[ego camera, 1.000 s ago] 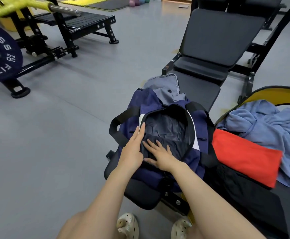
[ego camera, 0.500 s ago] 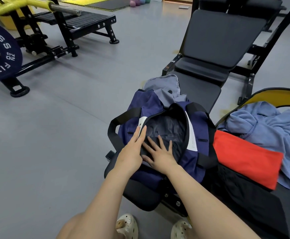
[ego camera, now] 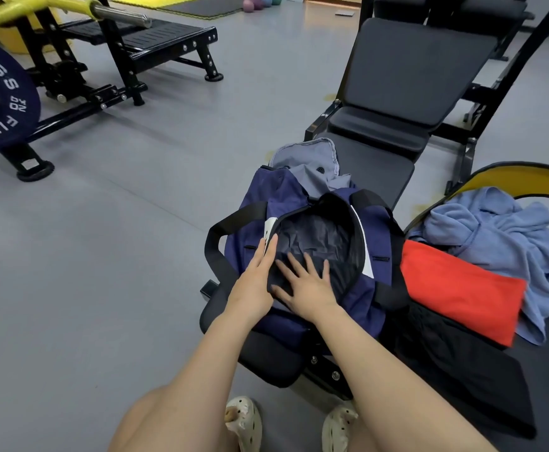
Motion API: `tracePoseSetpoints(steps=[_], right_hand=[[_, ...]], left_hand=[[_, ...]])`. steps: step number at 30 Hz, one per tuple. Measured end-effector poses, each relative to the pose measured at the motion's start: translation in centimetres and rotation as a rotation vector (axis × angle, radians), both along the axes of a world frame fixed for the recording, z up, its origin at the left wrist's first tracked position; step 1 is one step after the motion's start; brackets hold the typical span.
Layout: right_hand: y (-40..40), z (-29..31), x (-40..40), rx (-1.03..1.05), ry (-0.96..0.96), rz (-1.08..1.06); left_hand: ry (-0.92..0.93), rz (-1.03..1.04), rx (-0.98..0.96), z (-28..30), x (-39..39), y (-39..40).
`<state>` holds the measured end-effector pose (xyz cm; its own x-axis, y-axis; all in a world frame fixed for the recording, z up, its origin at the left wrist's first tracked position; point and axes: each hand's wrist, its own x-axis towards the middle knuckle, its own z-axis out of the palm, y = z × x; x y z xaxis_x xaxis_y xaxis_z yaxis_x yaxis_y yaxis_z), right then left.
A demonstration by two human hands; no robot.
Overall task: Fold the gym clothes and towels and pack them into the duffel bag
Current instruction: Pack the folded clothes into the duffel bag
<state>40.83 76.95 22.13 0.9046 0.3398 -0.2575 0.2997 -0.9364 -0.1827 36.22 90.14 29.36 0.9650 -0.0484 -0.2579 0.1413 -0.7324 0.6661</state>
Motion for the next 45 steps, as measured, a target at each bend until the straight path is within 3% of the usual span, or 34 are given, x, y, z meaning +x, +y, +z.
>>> tracePoseSetpoints(steps=[7,11,19,22,27,31,37,41,45], right_hand=[[-1.6,3.0,-1.2,0.111,-0.172,0.008],[-3.5,6.0,-1.5,0.241,-0.346,0.031],[-11.6,5.9,-4.5,0.429,-0.408,-0.281],[-14.5,4.4,-6.8,0.498,-0.375,-0.478],[-17.7,1.1,-10.2,0.329,-0.24,-0.843],[-19.2,-0.3,-11.8,0.332,-0.214,-1.063],[-22.9,-1.1,-13.6,0.223,-0.265,-1.162],[-24.6,-1.2,-14.1,0.2,-0.175,-1.244],[-25.6,-1.4,-14.2,0.327,-0.019,-1.435]], left_hand=[[-0.031,-0.034,0.023,-0.3,-0.1,0.2],[-0.036,-0.108,0.165,0.3,0.1,-0.6],[-0.007,-0.096,0.395,-0.7,-0.8,-2.3],[-0.036,-0.084,0.38,-1.4,-1.4,-2.2],[-0.069,-0.056,0.372,-1.8,-1.8,-2.4],[-0.085,-0.058,0.393,-2.2,-2.0,-2.6],[-0.1,-0.056,0.414,-2.6,-1.9,-2.9],[-0.091,-0.059,0.449,-2.5,-1.9,-3.4],[-0.087,-0.061,0.479,-2.3,-2.0,-3.9]])
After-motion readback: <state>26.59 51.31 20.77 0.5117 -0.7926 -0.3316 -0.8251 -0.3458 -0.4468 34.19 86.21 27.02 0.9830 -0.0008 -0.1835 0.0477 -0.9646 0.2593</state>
